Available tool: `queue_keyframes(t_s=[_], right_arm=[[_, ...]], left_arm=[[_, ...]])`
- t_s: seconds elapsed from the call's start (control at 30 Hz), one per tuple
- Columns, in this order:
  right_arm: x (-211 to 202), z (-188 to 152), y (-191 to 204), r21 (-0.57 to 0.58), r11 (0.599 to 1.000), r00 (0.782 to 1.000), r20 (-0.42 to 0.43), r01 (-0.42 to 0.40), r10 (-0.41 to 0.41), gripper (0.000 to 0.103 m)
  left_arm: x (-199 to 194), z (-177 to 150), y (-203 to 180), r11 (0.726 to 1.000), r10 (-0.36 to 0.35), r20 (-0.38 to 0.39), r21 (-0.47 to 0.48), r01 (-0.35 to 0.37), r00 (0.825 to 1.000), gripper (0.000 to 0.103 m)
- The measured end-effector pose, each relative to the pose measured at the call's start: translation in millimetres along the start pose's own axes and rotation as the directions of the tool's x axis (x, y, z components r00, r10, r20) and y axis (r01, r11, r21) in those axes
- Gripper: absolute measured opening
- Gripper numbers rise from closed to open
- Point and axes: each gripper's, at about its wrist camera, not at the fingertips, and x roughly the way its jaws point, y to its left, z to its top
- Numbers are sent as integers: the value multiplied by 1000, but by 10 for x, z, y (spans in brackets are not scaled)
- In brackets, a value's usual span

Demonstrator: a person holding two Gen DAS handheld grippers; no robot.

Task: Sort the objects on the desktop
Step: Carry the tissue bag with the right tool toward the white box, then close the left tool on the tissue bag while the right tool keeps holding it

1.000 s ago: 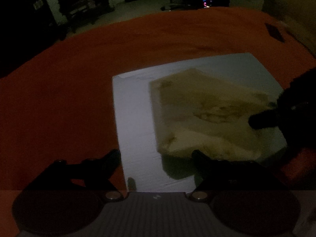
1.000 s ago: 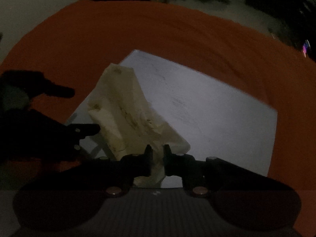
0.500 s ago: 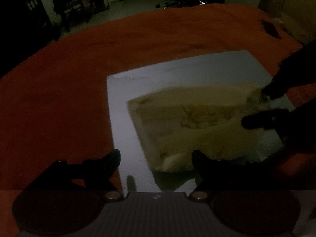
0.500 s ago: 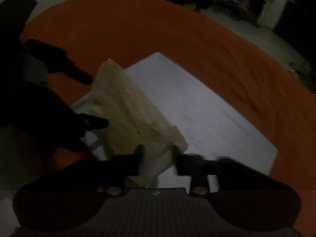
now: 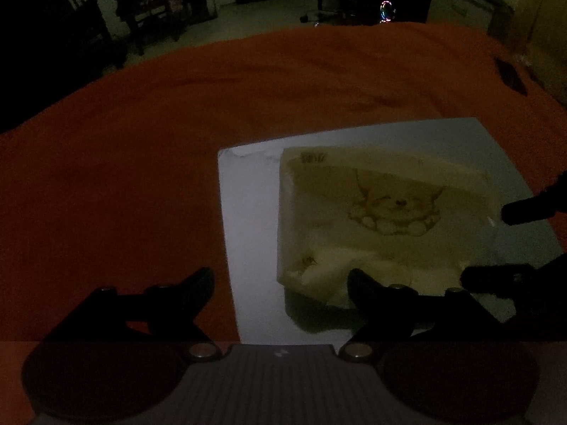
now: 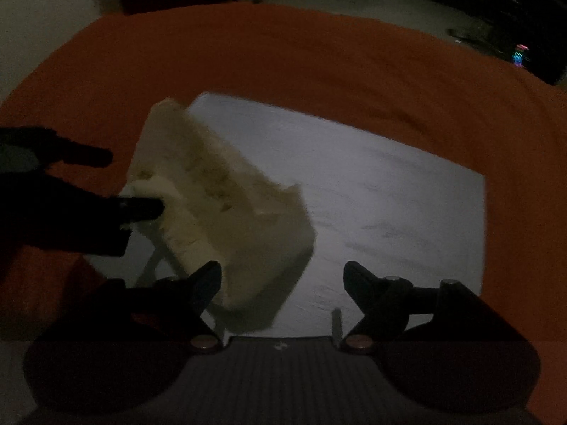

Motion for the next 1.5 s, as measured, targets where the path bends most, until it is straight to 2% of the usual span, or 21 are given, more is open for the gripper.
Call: queue_keyframes(t_s=[0.2, 0.3, 0.37, 0.5, 0.53, 0.6, 0.67, 0.7, 0.73, 0.8, 0.87, 0.97, 1.1, 1.23, 1.3, 1.37, 1.43, 1.5], right_arm=[[-254, -10, -160, 119, 992, 999, 31, -44, 41, 82], [-361, -29, -205, 174, 985, 999, 44, -17, 9, 87], [-340, -60, -214, 229, 973, 1000, 11, 10, -13, 90], [-186, -120, -226, 311, 950, 998, -65, -3, 24, 89], [-149, -127, -204, 305, 952, 998, -64, -2, 23, 85], [-102, -128, -158, 259, 966, 999, -53, 7, 7, 67], [-108, -127, -145, 219, 976, 999, -36, -6, 14, 24], [-123, -128, -146, 203, 979, 999, -26, -18, 23, 15], [-145, -132, -152, 184, 983, 999, -19, -27, 30, 10], [-215, -153, -185, 132, 990, 999, -13, -37, 39, 10], [-239, -172, -201, 25, 998, 998, -20, -64, 64, 8], [-326, -240, -267, -84, 990, 994, -14, -111, 110, 8], [-372, -281, -357, -94, 979, 984, -33, -179, 176, 8], [-432, -261, -378, -112, 976, 982, -52, -185, 180, 8], [-338, -170, -361, -115, 976, 982, -55, -184, 178, 8], [-312, -150, -354, -112, 977, 982, -60, -183, 177, 8], [-298, -138, -334, -113, 976, 982, -63, -184, 178, 8], [-284, -110, -297, -123, 975, 982, -65, -184, 177, 9]], left_arm=[[10, 46, 7, 1000, 10, 3, 3, -10, 1000, 83], [-19, 50, 28, 1000, 8, 8, -7, -8, 1000, 83], [-15, 56, 54, 1000, 12, 8, -19, -12, 1000, 83], [-19, 52, 86, 999, 17, 8, -39, -17, 1000, 83], [-19, 50, 85, 999, 18, 8, -38, -18, 1000, 83], [-16, 42, 73, 999, 18, 6, -31, -18, 1000, 83], [-19, 29, 56, 1000, 10, 7, -24, -10, 1000, 83], [-20, 29, 46, 1000, 4, 8, -19, -4, 1000, 83], [-22, 28, 37, 1000, -3, 9, -13, 3, 1000, 83], [-26, 28, 18, 1000, -15, 11, -3, 15, 1000, 83], [-30, 27, -1, 1000, -28, 13, 7, 28, 1000, 83], [-35, 26, -30, 999, -47, 16, 23, 47, 999, 83], [-43, 25, -68, 996, -73, 20, 44, 72, 997, 83], [-27, 16, -89, 994, -98, 20, 42, 97, 995, 83], [-16, 11, -98, 993, -110, 20, 39, 109, 994, 83], [-6, 5, -106, 992, -122, 20, 36, 122, 992, 75], [4, 0, -115, 990, -135, 20, 33, 134, 991, 44], [14, -5, -124, 989, -147, 20, 30, 147, 989, 34]])
